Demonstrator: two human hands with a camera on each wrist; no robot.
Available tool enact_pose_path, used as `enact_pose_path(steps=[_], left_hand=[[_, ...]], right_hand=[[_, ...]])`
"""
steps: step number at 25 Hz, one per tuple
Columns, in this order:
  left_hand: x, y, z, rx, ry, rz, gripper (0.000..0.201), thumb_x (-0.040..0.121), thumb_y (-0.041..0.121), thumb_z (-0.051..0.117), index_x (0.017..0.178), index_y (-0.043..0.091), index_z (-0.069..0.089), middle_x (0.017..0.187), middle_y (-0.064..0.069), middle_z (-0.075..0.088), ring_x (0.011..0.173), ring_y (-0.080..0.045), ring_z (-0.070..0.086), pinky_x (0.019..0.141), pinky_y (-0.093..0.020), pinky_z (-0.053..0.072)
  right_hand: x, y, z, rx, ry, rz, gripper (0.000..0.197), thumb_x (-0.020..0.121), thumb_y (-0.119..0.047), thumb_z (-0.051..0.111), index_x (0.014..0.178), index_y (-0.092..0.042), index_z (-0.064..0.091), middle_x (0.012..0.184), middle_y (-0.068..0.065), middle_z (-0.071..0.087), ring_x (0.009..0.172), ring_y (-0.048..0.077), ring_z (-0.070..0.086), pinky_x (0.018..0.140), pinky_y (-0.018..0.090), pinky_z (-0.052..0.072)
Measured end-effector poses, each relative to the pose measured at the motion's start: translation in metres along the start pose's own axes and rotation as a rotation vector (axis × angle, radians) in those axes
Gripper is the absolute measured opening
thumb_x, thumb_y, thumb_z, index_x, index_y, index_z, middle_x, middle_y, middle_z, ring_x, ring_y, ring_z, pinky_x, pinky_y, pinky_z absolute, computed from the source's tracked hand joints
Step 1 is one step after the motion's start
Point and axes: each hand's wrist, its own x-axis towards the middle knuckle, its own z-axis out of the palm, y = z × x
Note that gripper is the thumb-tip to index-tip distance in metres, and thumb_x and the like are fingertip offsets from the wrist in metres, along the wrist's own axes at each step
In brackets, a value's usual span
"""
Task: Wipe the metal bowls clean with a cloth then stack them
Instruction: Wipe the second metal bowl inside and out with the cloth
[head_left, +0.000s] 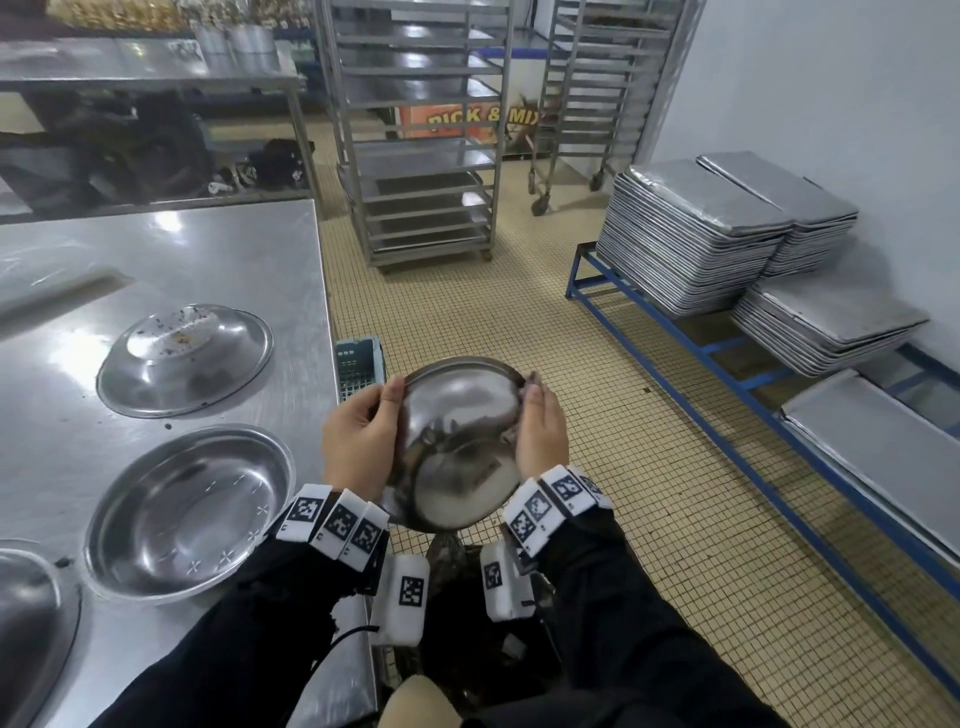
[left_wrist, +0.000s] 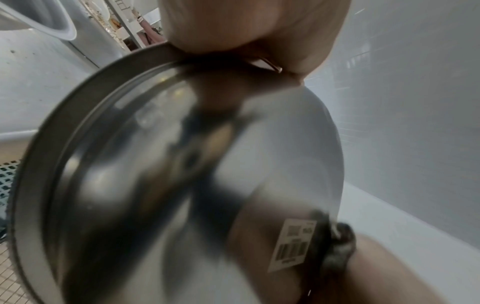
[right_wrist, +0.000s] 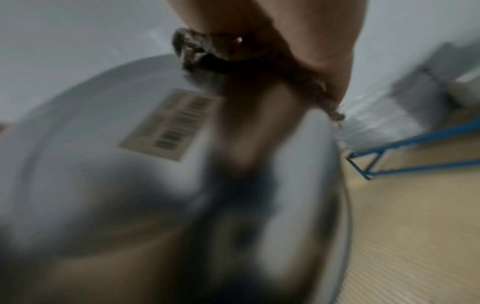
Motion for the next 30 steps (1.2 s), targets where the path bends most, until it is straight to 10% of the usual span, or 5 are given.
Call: enact_pose_path(steps=[7,16,22,30], left_hand=[[0.009,-0.018,-0.009,-0.153,0.037,-0.101,0.030,0.096,0.034,0.053,0.082,0.011,0.066,0.075,-0.008,0.065,0.064,-0.012,0.059,0.060,-0.025,0.049],[0.007,-0.011,-0.014,0.251,-0.215,0.128,0.026,0.098,0.030,0.050,0.121,0.026,0.060,0.096,0.010,0.066,0.087,-0.003,0.061,0.075,-0.016,0.047],[0.009,-0.013,-0.015,0.311,-0.215,0.186,0.032,0.094,0.038,0.055,0.075,0.014,0.068,0.061,0.000,0.062,0.054,-0.010,0.052,0.055,-0.025,0.041],[0.006,0.001,-0.010,0.161,-0.066,0.044,0.042,0.098,0.035,0.049,0.066,0.010,0.058,0.054,-0.008,0.054,0.050,-0.015,0.045,0.054,-0.034,0.038]], right_hand=[[0.002,0.022,-0.020,0.195,-0.025,0.062,0.031,0.093,-0.045,0.046,0.098,-0.016,0.056,0.093,0.005,0.064,0.081,0.018,0.062,0.071,0.034,0.055],[0.006,-0.013,-0.022,-0.262,-0.152,-0.341,0.021,0.094,-0.036,0.051,0.092,-0.015,0.052,0.075,-0.009,0.057,0.064,0.003,0.055,0.049,0.009,0.040],[0.000,-0.015,-0.001,-0.368,-0.220,-0.522,0.025,0.094,-0.033,0.052,0.103,-0.010,0.057,0.090,0.001,0.062,0.079,0.015,0.058,0.070,0.027,0.048],[-0.040,-0.004,0.034,-0.479,0.031,-0.706,0.054,0.099,-0.042,0.023,0.138,-0.011,0.044,0.146,0.005,0.038,0.136,0.019,0.032,0.112,0.040,0.028]])
